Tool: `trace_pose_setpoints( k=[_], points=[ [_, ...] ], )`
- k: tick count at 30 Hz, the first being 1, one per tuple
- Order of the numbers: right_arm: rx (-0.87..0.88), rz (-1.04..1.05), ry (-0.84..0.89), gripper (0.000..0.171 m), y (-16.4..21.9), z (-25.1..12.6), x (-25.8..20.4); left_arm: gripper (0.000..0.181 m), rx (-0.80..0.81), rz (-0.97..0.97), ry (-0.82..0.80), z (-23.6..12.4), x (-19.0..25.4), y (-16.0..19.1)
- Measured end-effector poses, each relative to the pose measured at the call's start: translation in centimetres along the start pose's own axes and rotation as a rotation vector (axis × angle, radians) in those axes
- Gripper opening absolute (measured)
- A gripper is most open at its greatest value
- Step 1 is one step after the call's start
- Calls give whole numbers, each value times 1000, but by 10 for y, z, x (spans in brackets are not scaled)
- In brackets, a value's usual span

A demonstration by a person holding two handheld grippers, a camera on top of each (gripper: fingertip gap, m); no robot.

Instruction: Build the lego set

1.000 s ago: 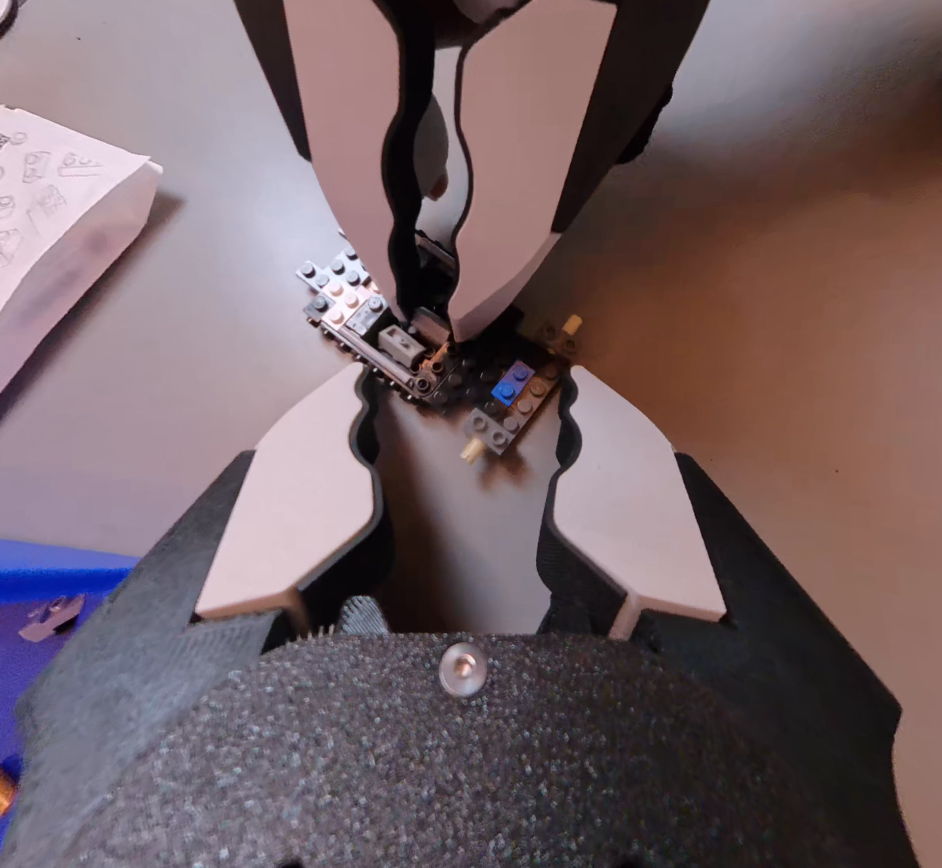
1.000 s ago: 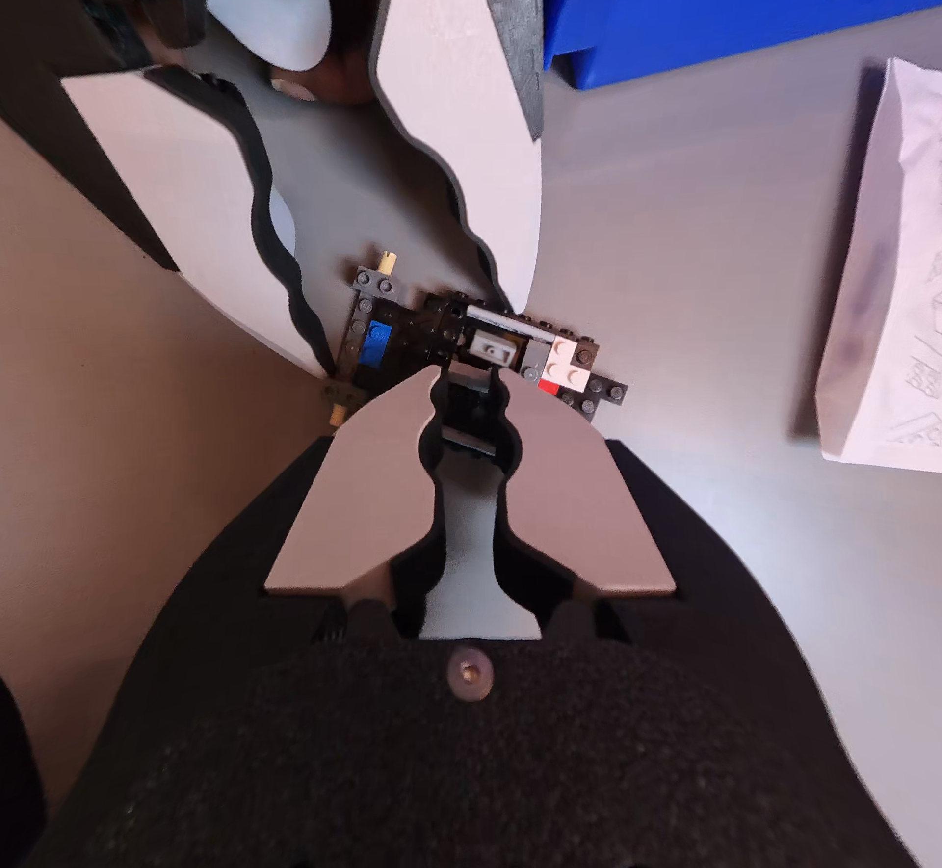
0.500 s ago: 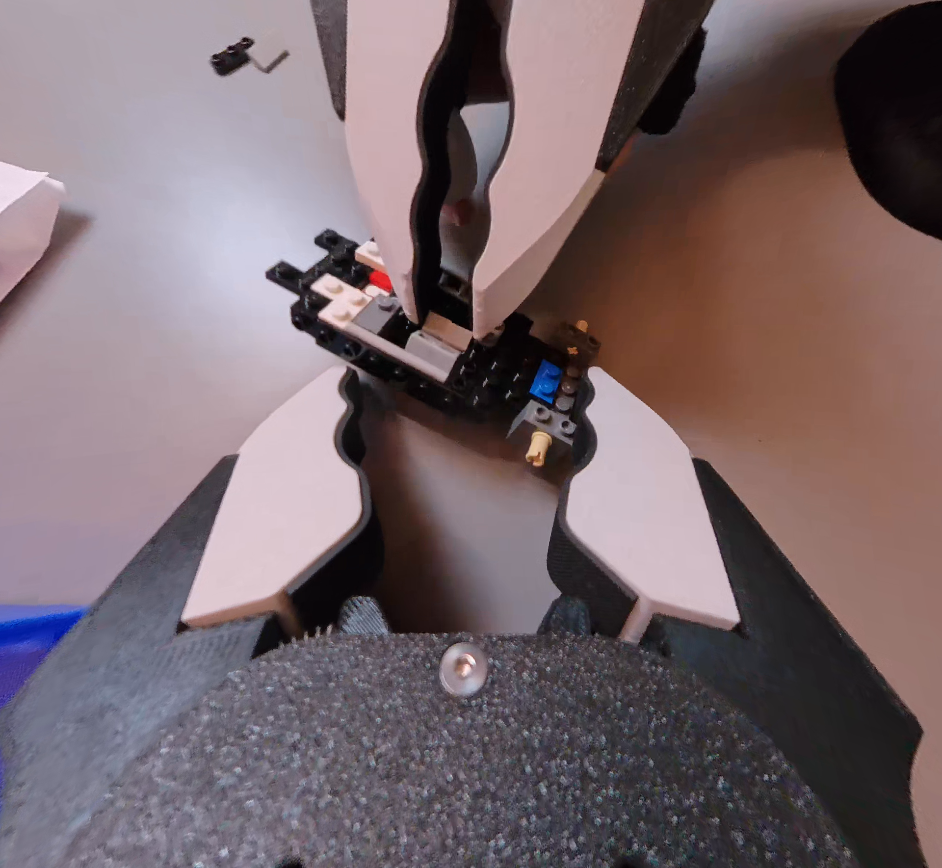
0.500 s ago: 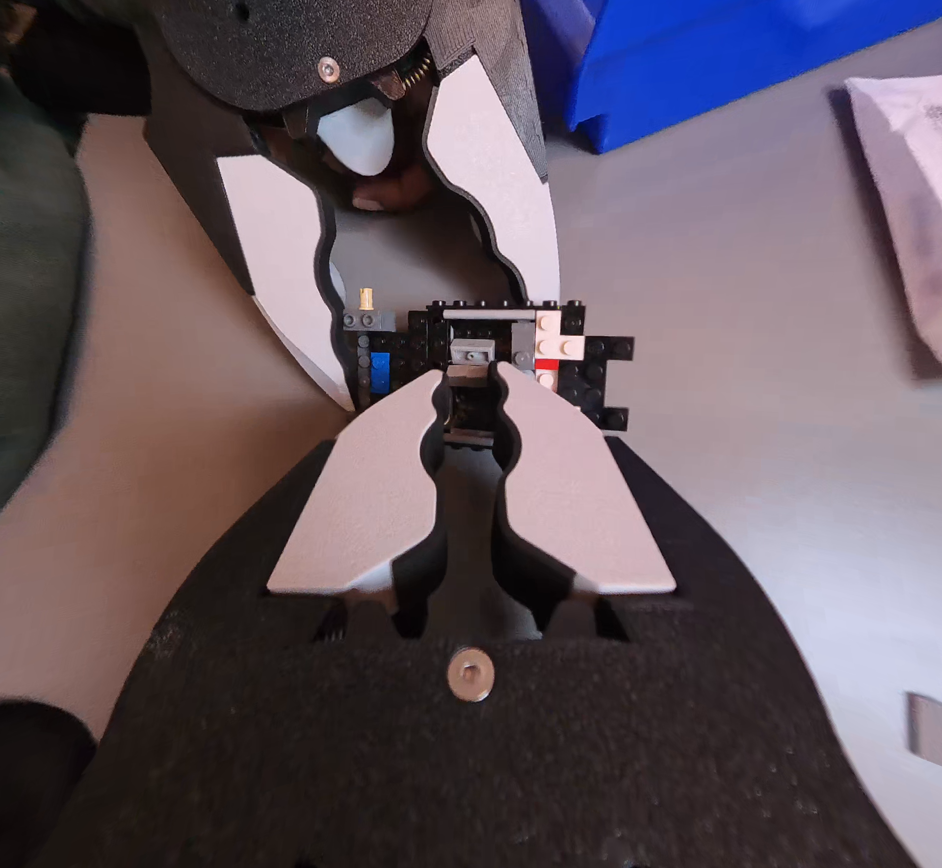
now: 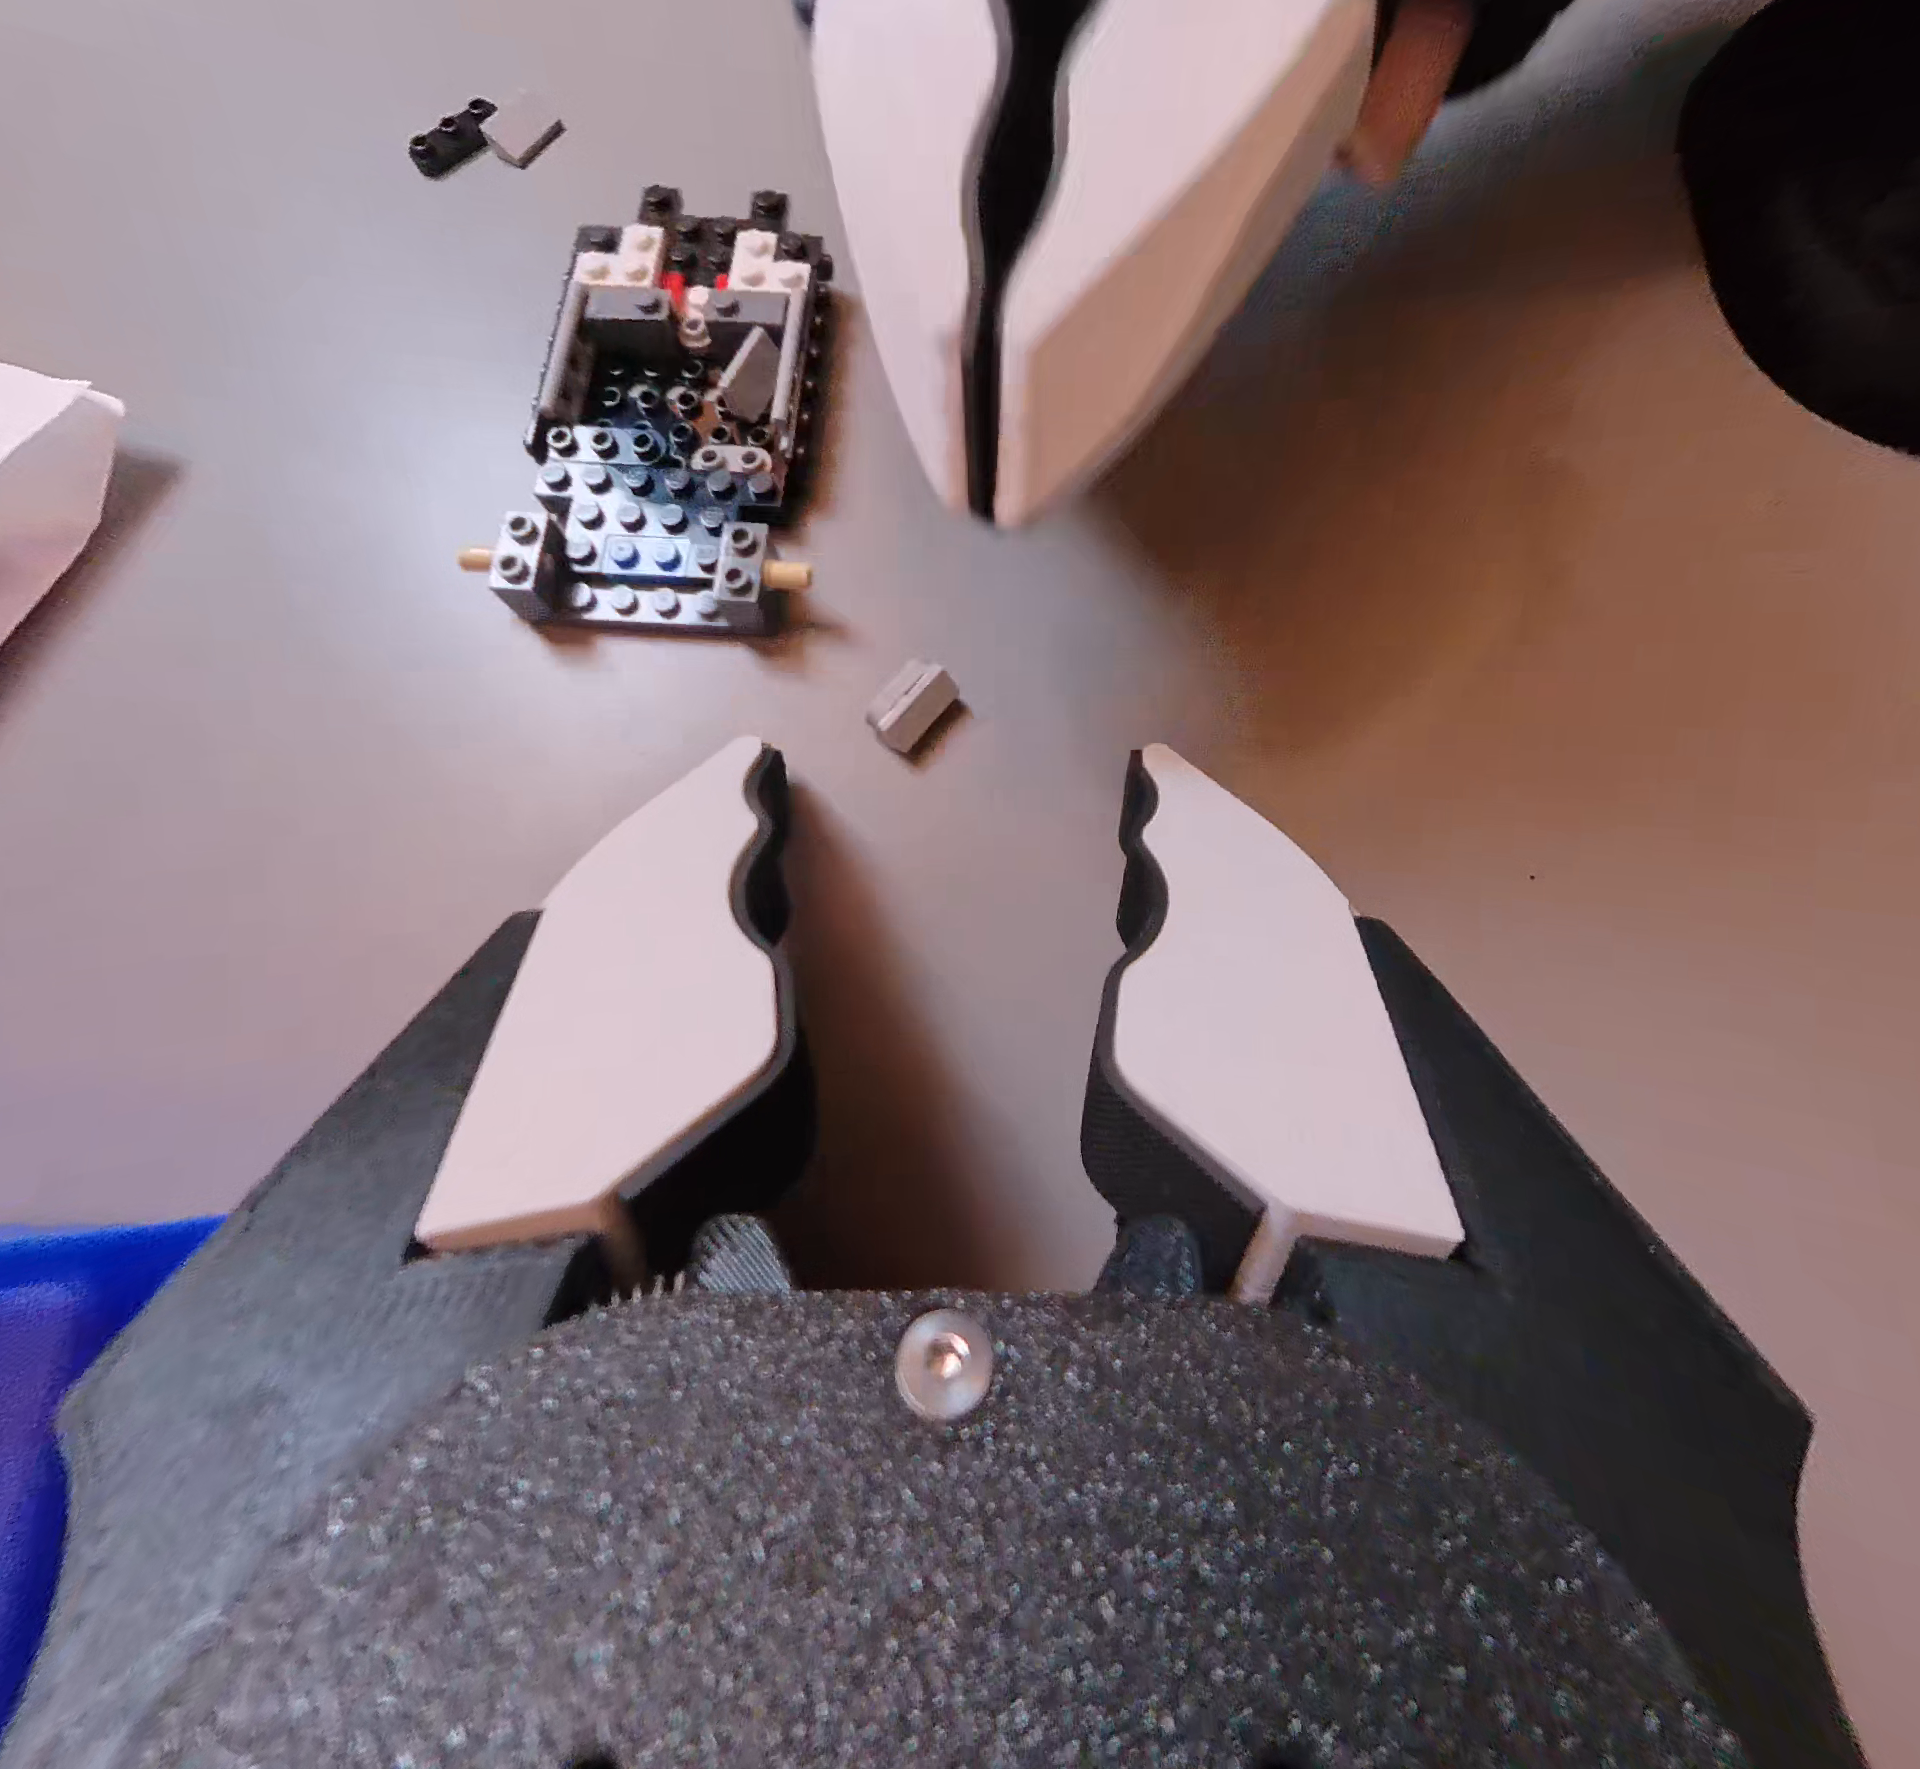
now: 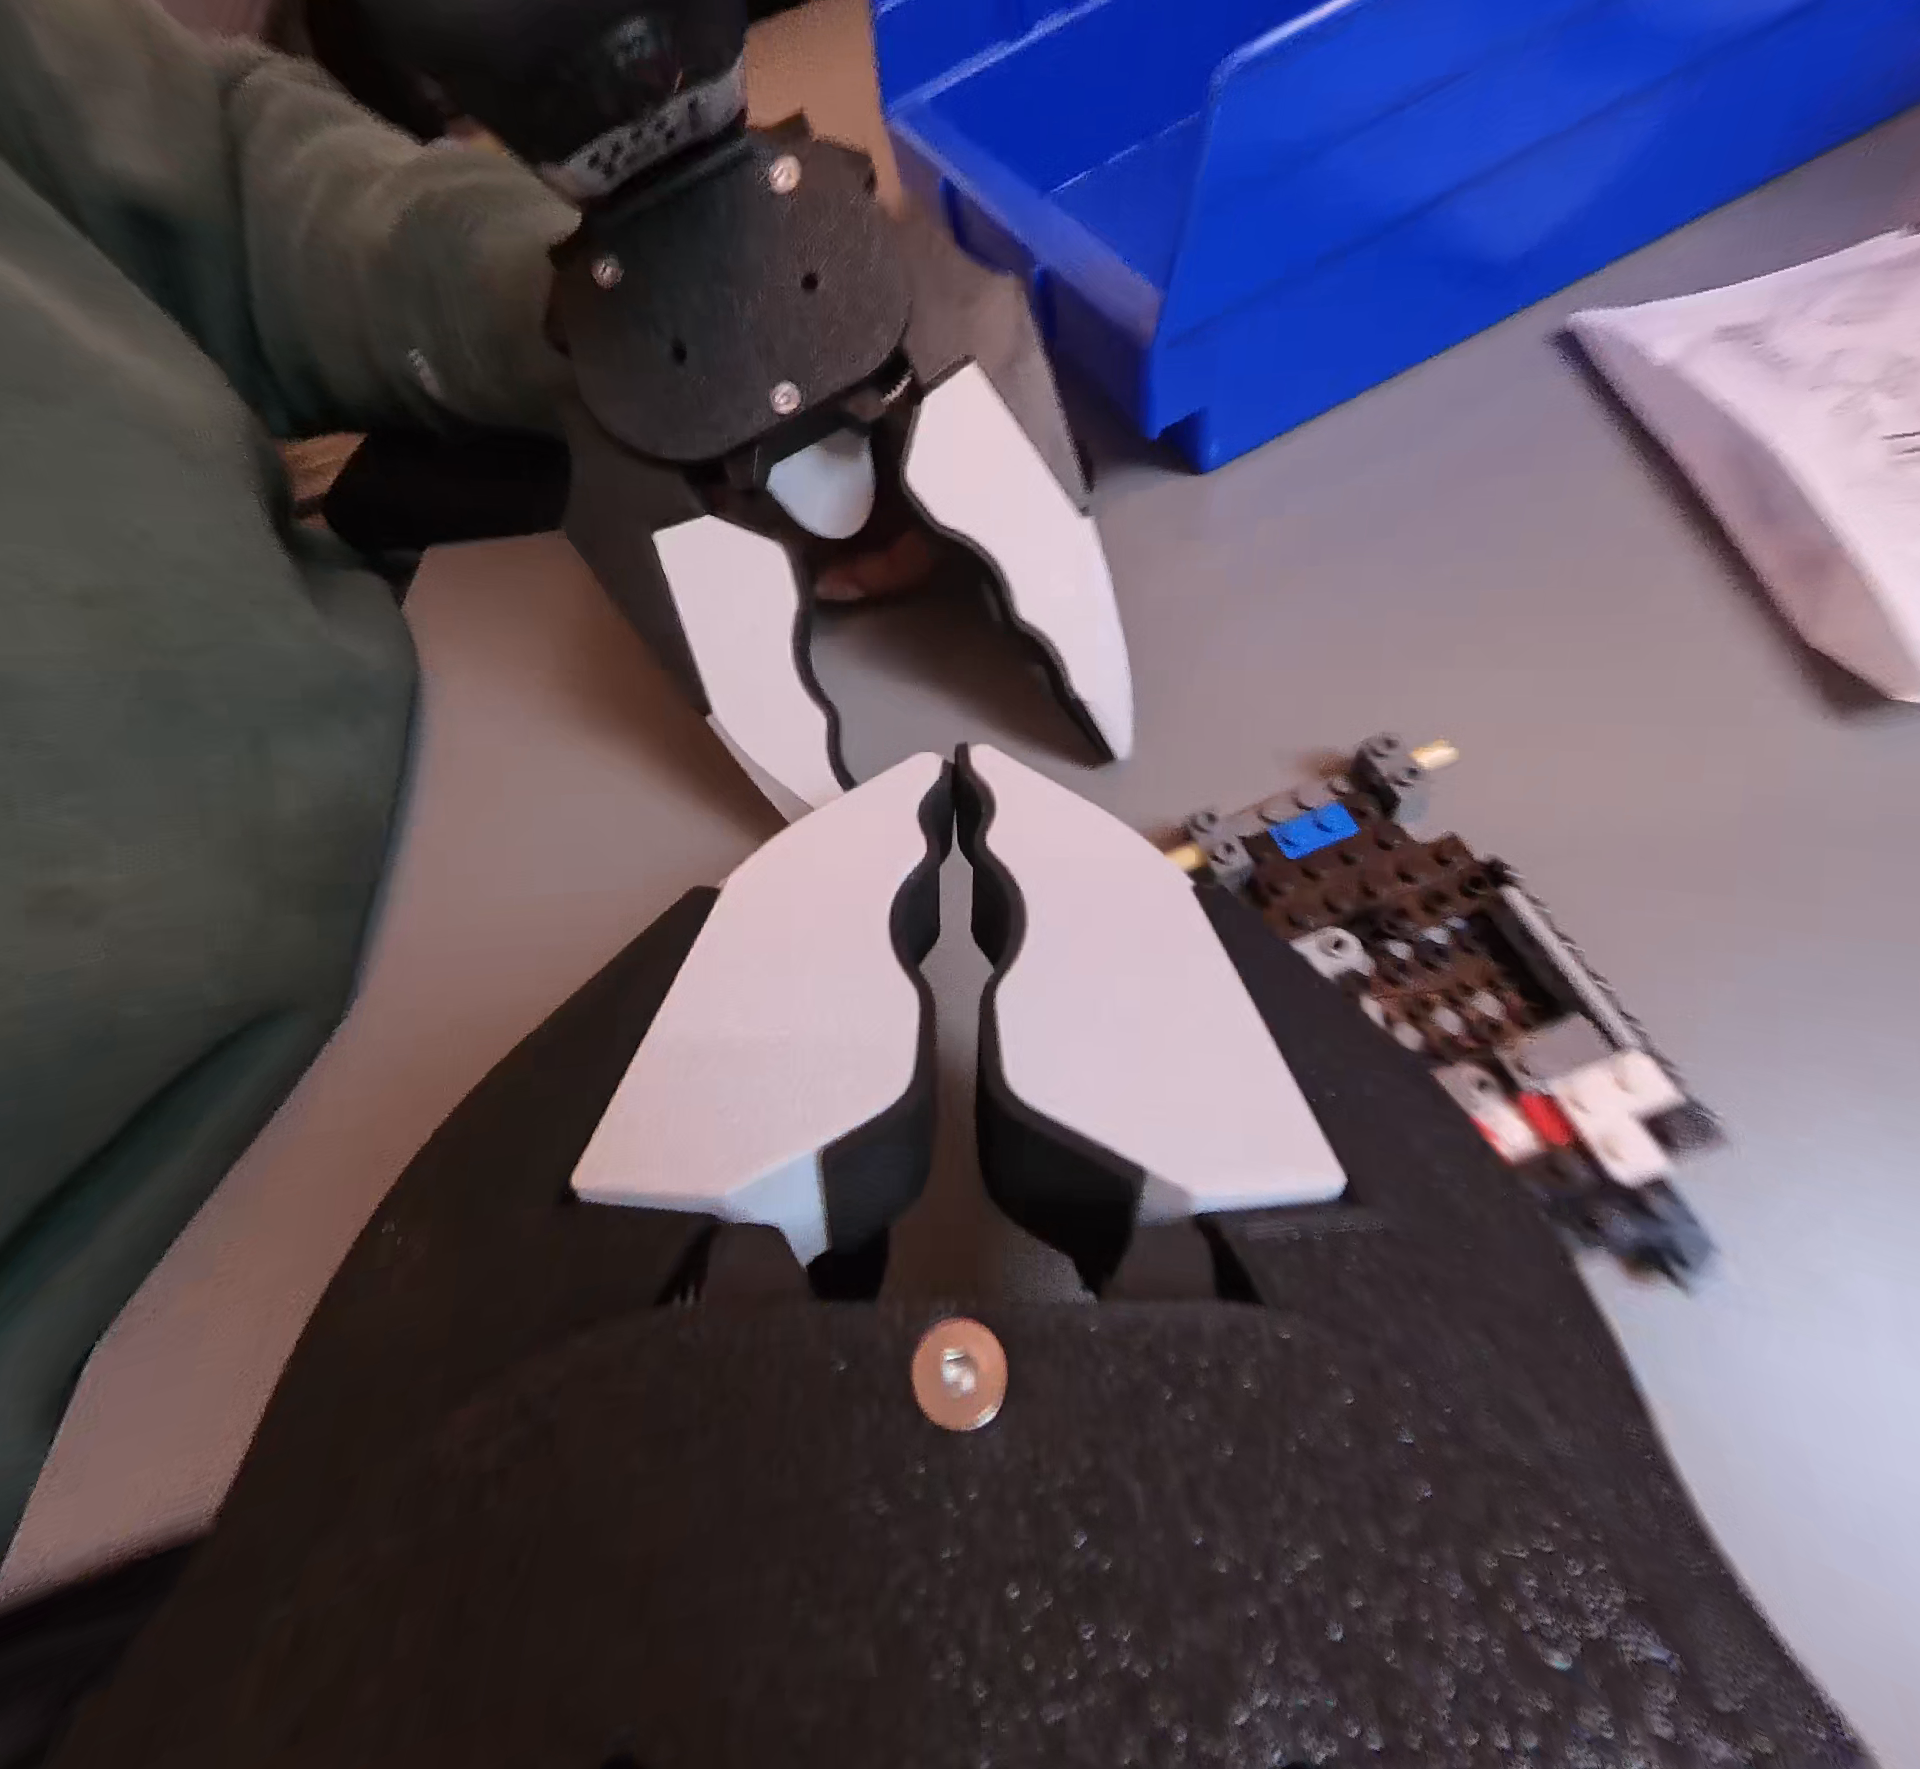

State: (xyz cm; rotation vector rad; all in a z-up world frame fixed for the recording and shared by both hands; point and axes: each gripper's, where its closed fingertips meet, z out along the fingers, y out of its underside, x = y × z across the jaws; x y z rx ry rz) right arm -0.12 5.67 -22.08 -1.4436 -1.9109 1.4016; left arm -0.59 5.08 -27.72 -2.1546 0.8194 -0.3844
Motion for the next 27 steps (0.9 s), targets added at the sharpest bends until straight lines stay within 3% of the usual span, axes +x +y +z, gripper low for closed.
trace_pose_setpoints(
  k=[7, 10, 20, 27],
  points=[
    [-116, -99, 347, 15, 14, -42, 49, 65, 3, -17, -30, -1, -8, 0],
    [-246, -163, 383, 18, 24, -40, 63, 66, 11, -1, -49, 0, -11, -2],
    [-537, -49, 80, 16, 46, -22, 67, 67, 27, 29, -98, -2, -17, -3],
    [-511, 34, -57, 2, 50, -13, 35, 68, 27, 26, -102, -2, -18, -4]
  ],
)
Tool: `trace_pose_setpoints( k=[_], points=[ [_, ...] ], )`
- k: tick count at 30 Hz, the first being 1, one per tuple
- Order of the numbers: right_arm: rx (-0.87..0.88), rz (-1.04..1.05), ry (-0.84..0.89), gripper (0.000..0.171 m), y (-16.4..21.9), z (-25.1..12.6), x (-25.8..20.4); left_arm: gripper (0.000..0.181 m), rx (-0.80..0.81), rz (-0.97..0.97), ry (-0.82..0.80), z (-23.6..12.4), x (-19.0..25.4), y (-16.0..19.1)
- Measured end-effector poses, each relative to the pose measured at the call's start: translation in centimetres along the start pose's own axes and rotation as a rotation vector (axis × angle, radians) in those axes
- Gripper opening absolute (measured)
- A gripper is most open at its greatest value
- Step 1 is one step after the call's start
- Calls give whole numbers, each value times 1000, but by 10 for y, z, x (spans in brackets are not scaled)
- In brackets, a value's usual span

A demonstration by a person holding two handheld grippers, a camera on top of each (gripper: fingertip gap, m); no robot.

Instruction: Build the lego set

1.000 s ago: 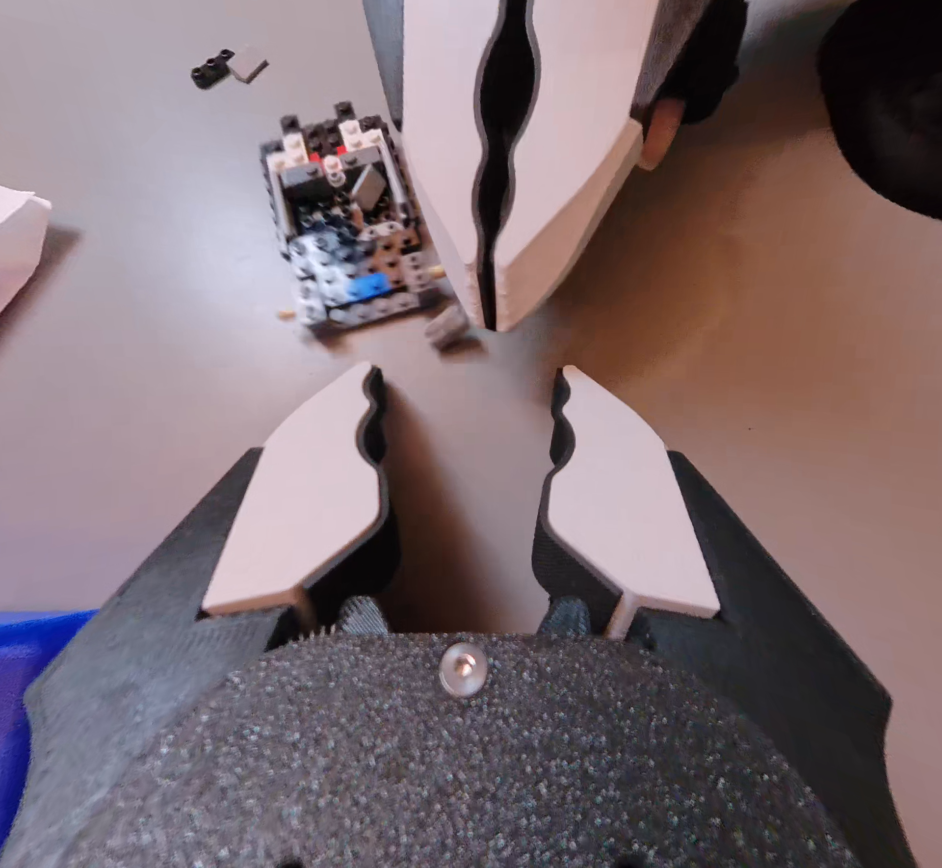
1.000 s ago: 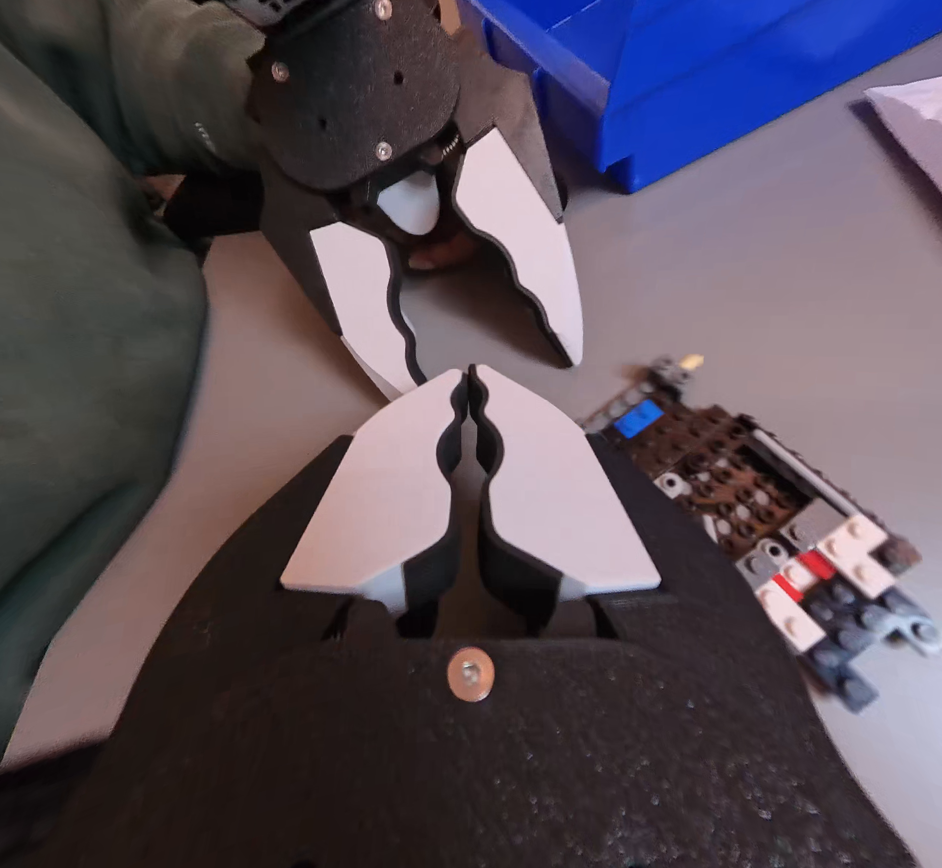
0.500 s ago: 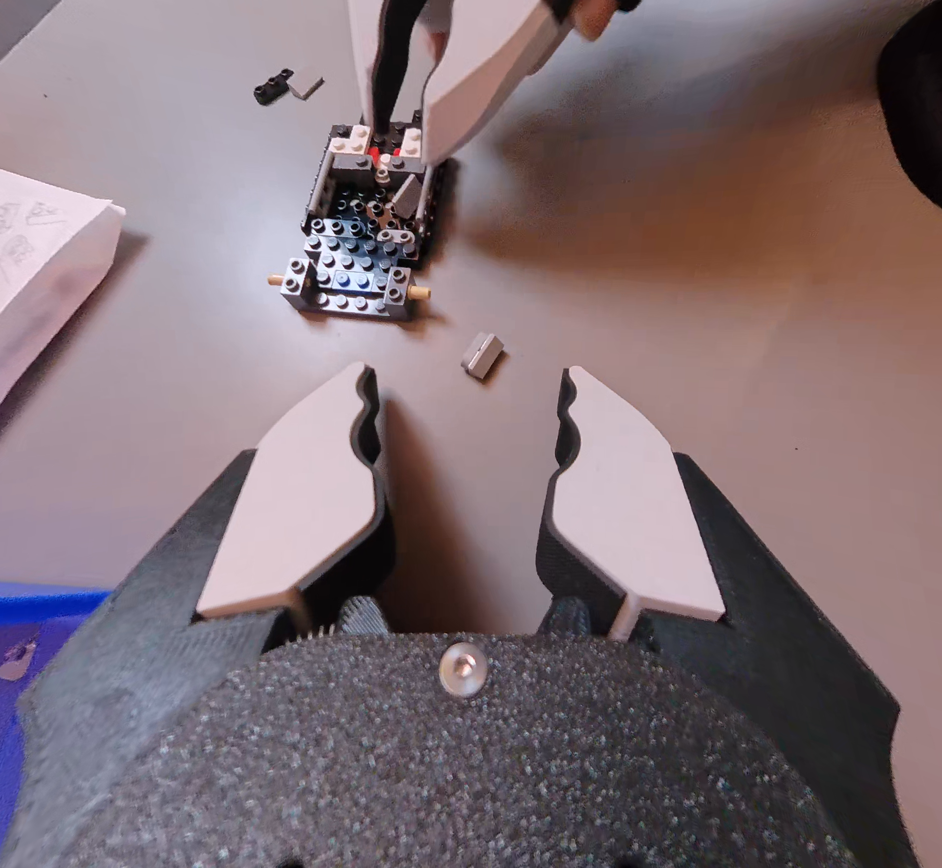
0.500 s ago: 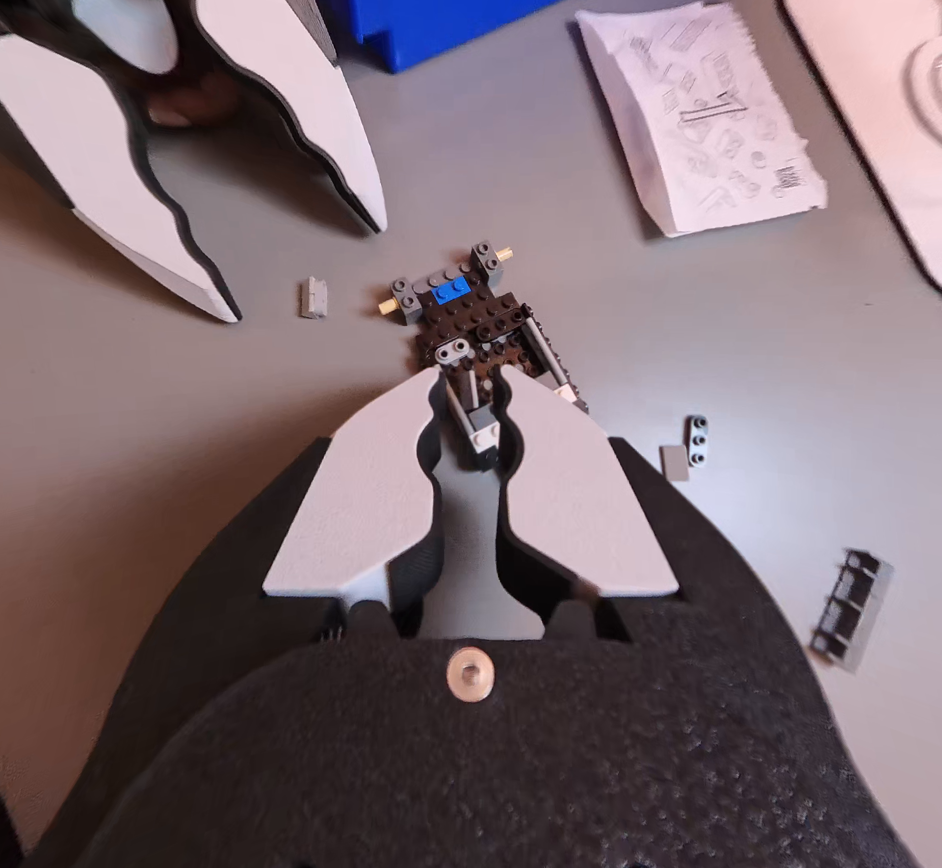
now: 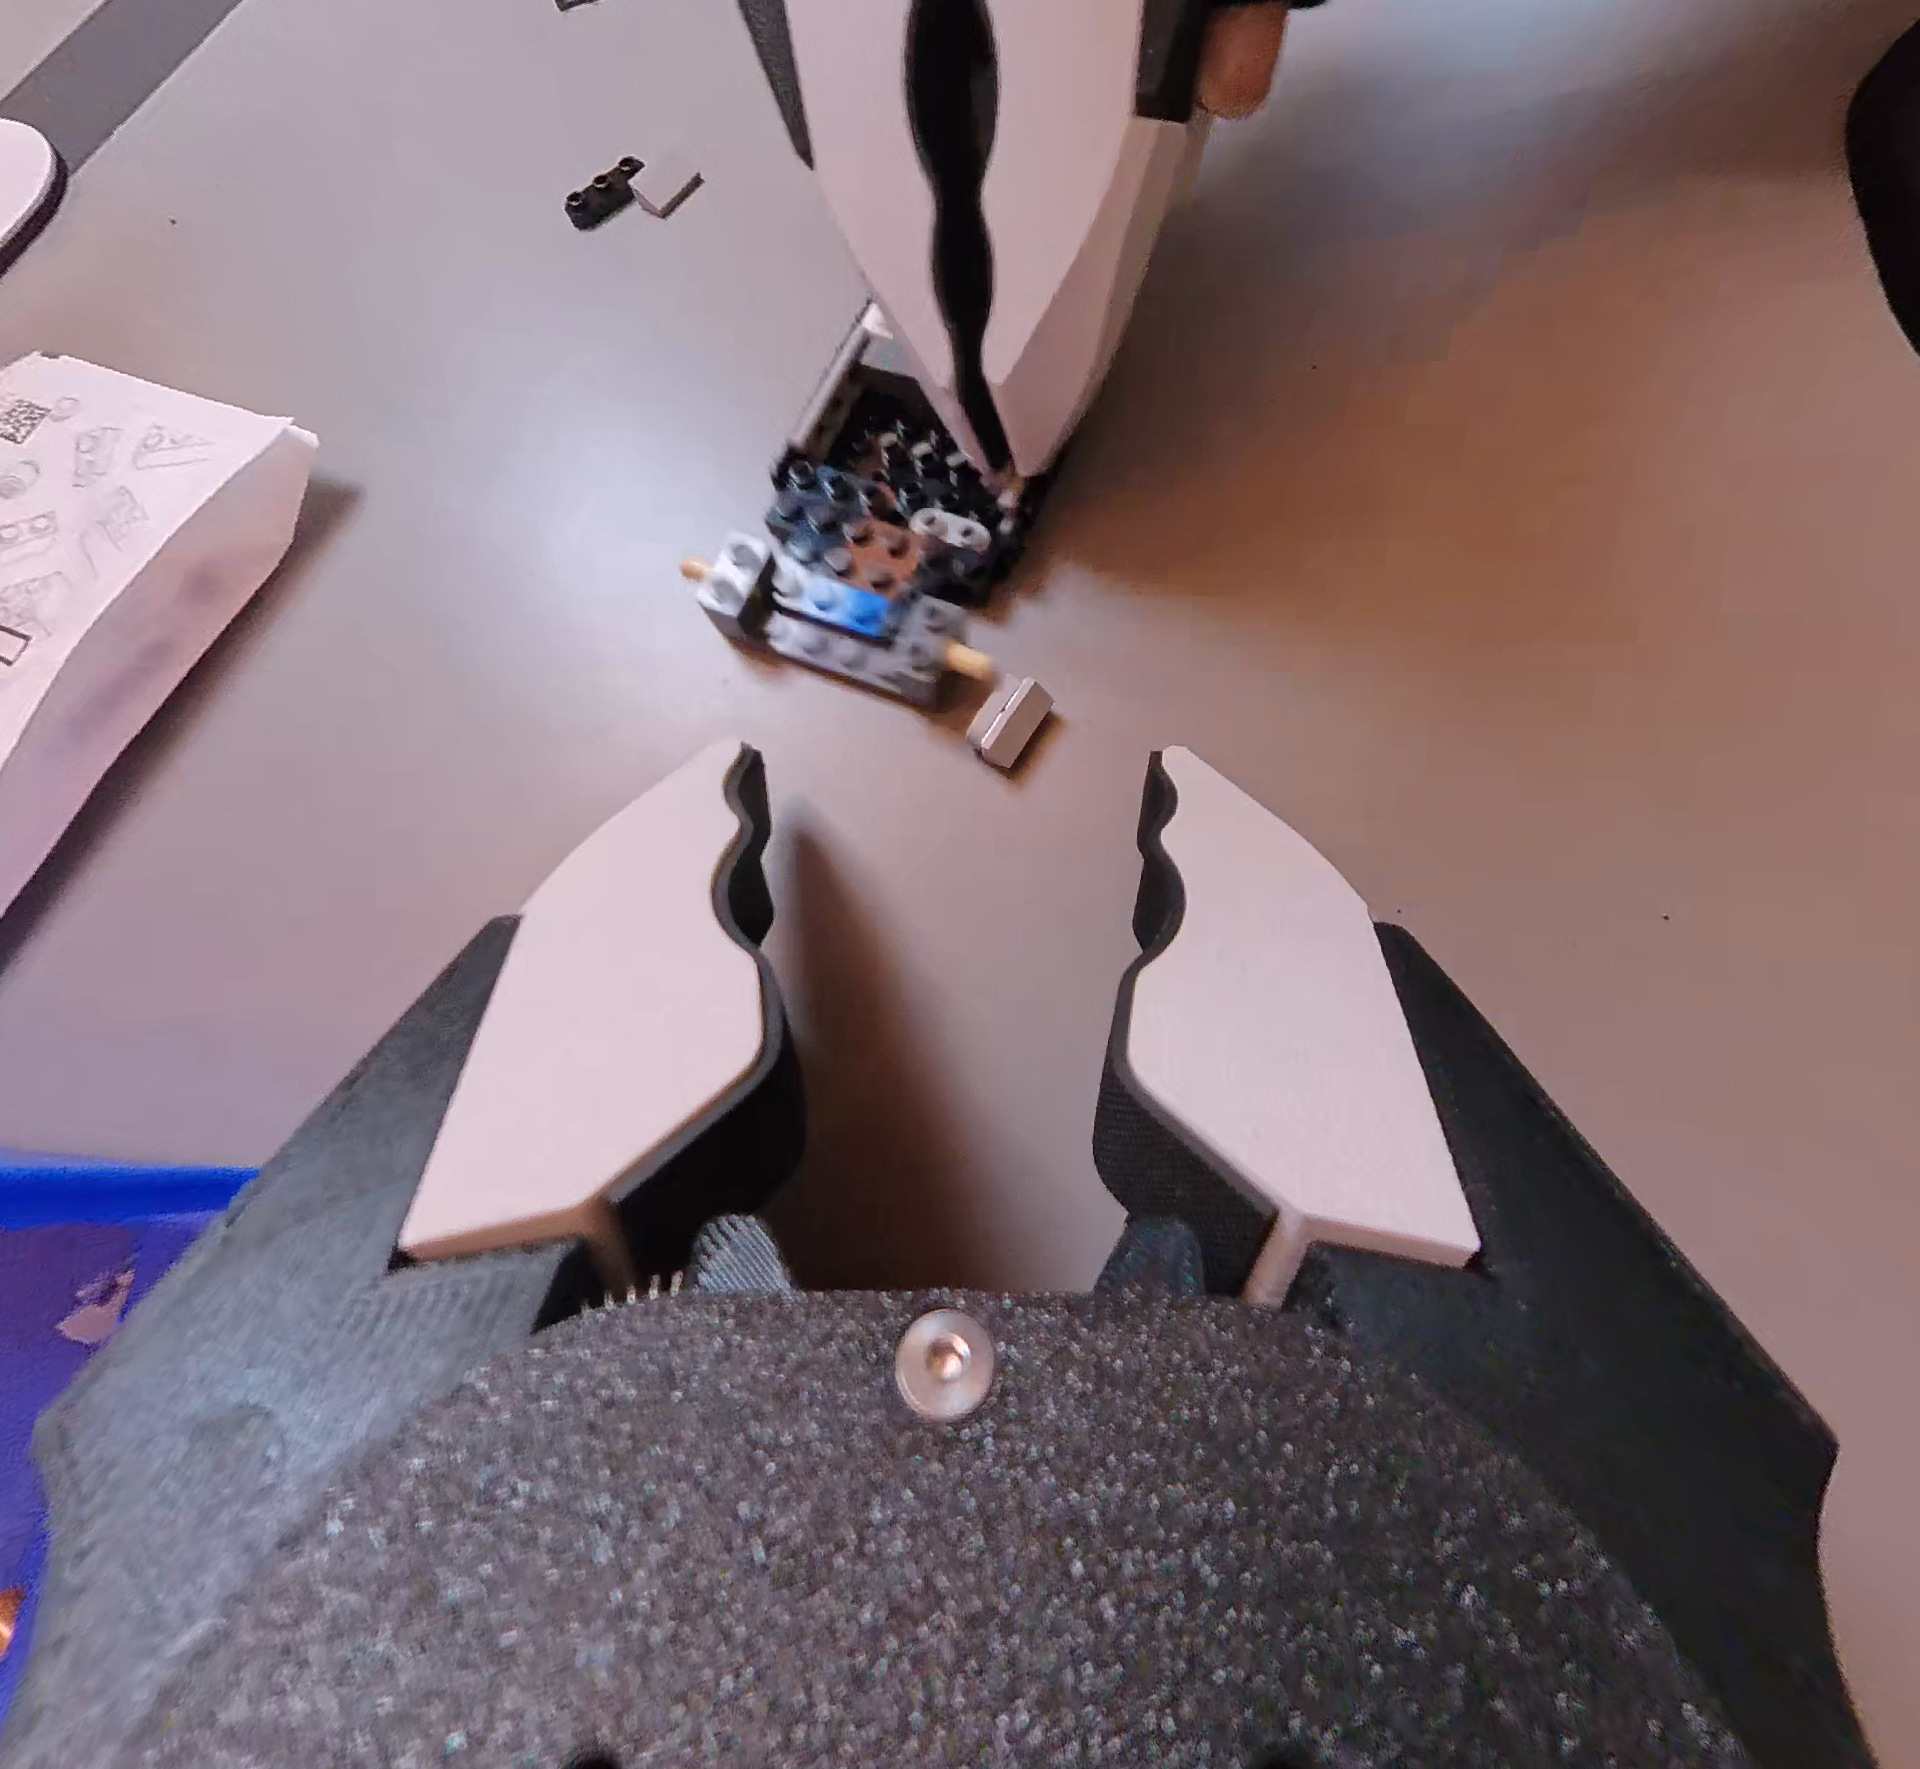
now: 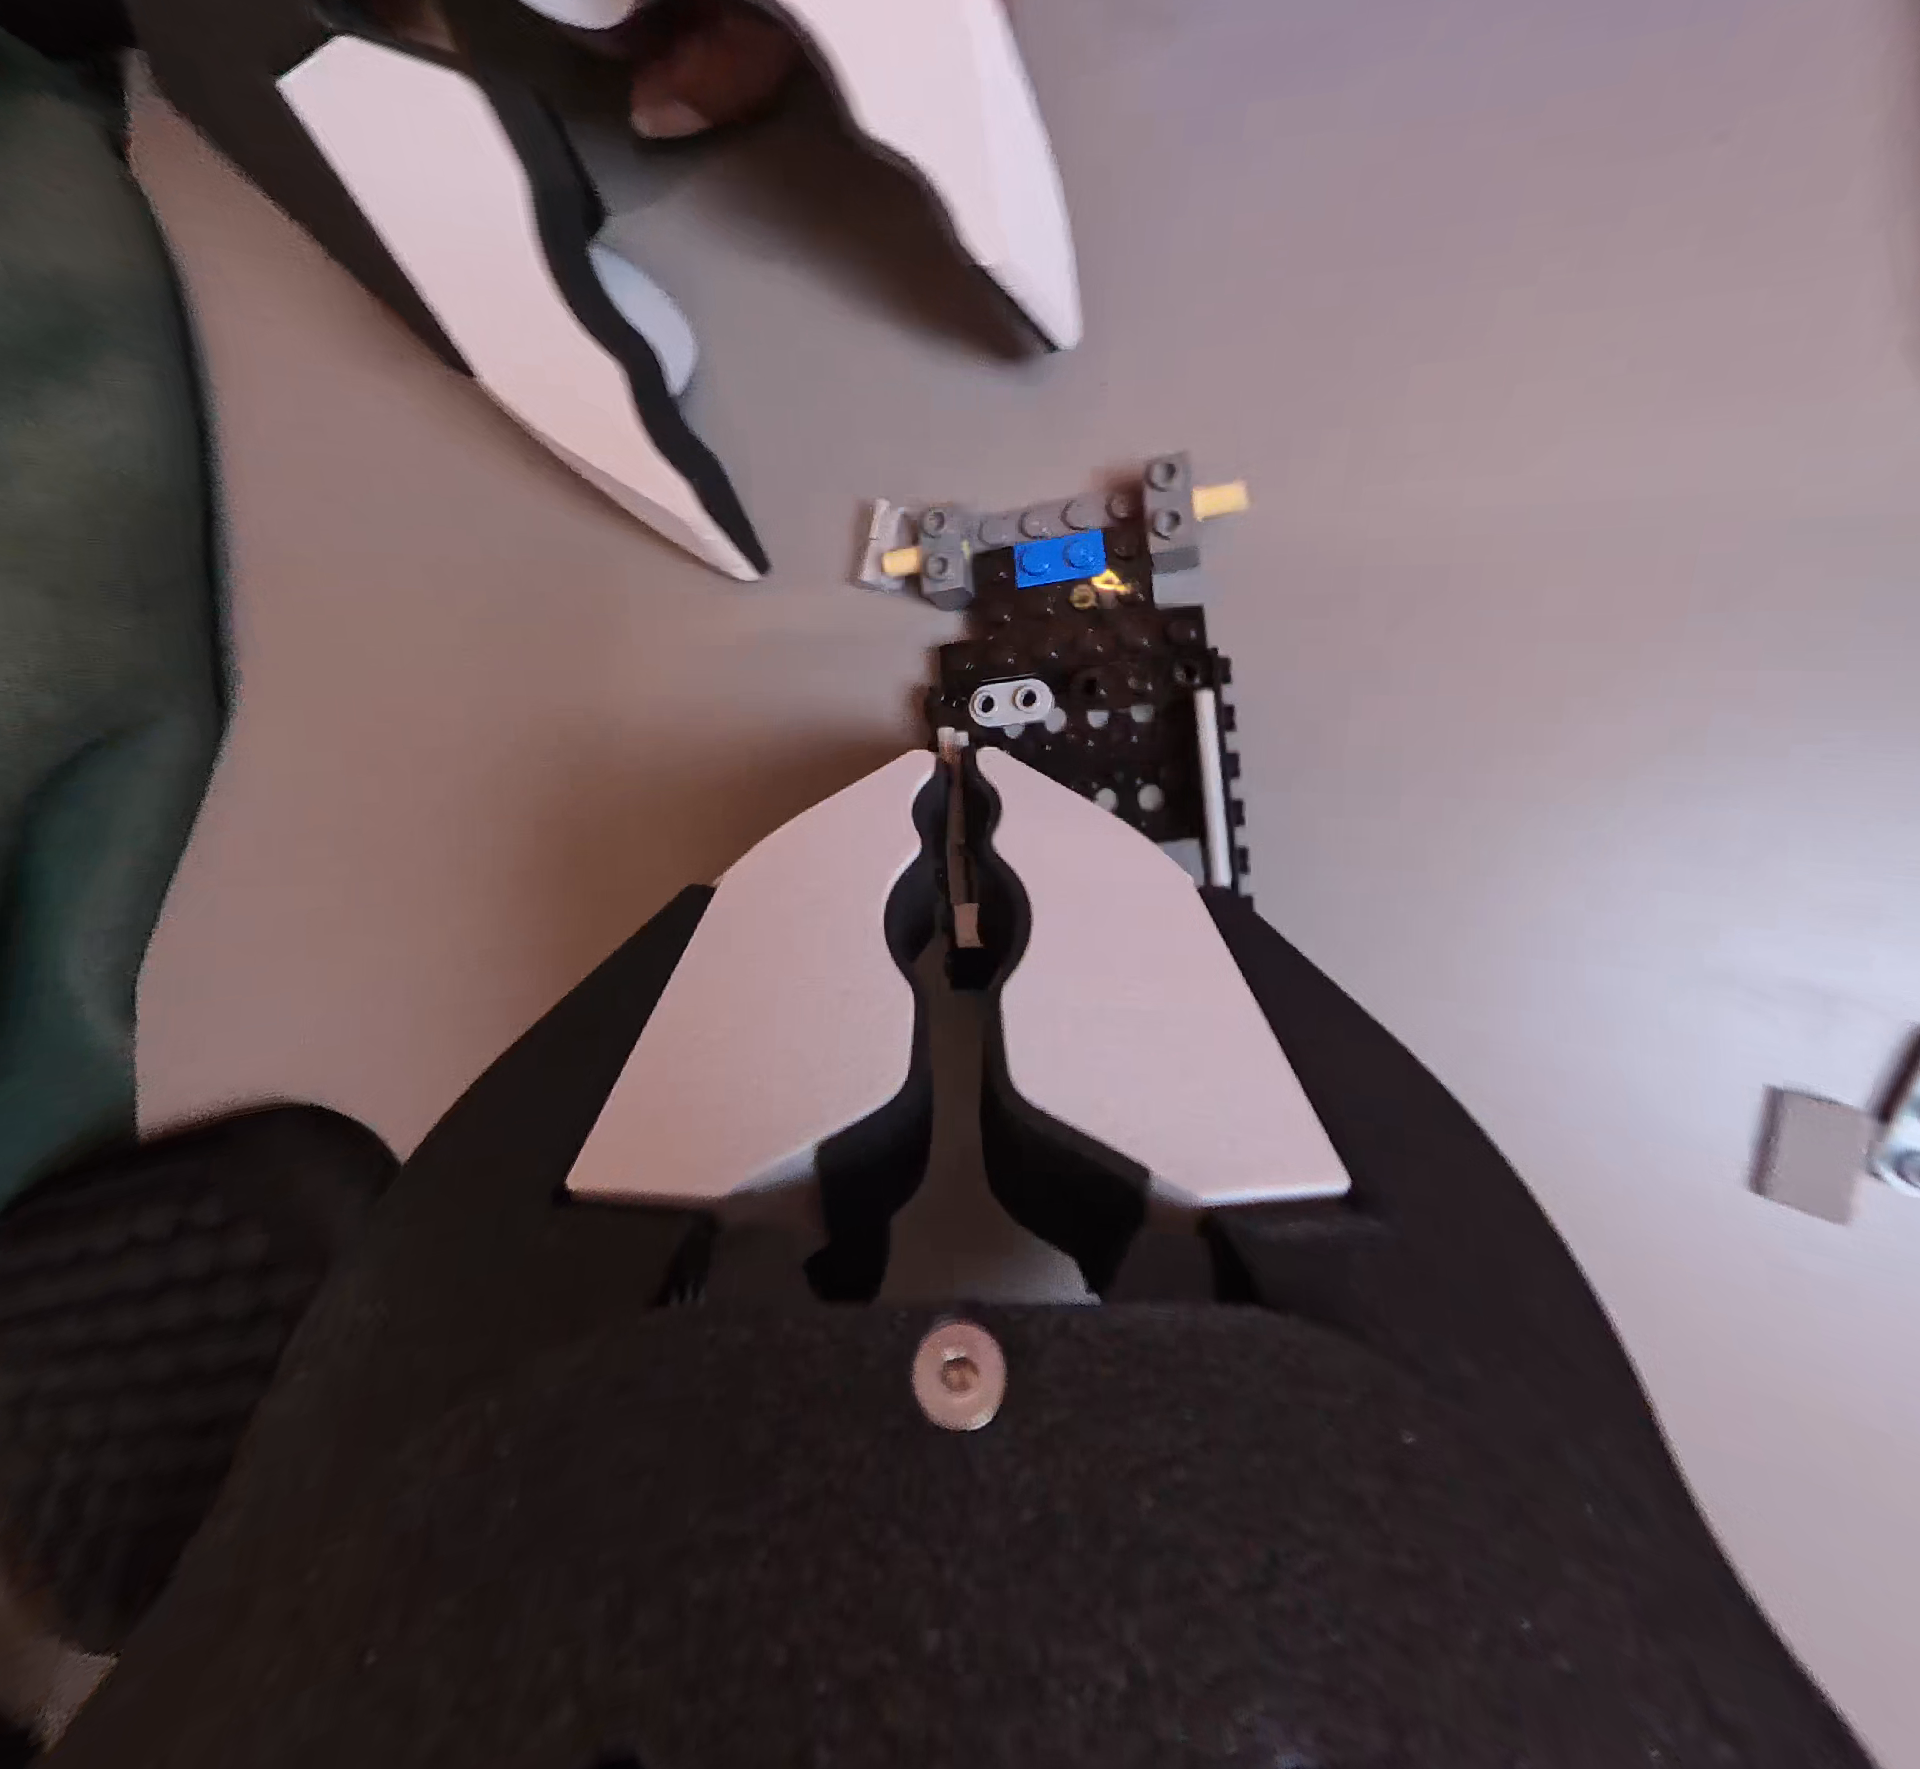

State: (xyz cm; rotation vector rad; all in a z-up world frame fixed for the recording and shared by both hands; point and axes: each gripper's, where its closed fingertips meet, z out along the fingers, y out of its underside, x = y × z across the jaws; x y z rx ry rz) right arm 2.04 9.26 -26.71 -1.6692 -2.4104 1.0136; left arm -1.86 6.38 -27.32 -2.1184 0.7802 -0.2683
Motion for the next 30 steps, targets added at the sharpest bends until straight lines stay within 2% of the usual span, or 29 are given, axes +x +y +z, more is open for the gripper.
trace_pose_setpoints(
  k=[2, 5, 8, 11, 14, 17, 22, 26, 29, 30],
  points=[
    [30, -30, -37, 1, -3, 5, -16, 70, 5, 12, -4, 1, 0, -2],
    [182, -49, -119, 0, -21, 0, -41, 75, 11, 40, 0, 3, 3, -5],
    [277, -90, -58, 1, -29, -11, -46, 77, 20, 52, 18, 3, 7, -9],
    [198, -131, 85, 8, -15, -10, -34, 80, -5, 76, 25, 8, 6, -11],
    [103, -169, 143, 19, -4, -3, -29, 83, -48, 91, 56, 17, 5, -13],
    [9, -215, 197, 21, 3, 4, -23, 84, -83, 66, 130, 26, 8, -16],
    [44, -219, 174, 21, -4, 1, -25, 75, -102, 40, 194, 31, 10, -17],
    [9, -206, 202, 21, 9, -1, -18, 61, -73, 54, 196, 29, 13, -18],
    [34, -204, 212, 16, 8, 1, -17, 58, -69, 63, 196, 29, 14, -18],
    [50, -221, 223, 3, 6, -2, -18, 57, -67, 63, 195, 29, 14, -18]
  ],
)
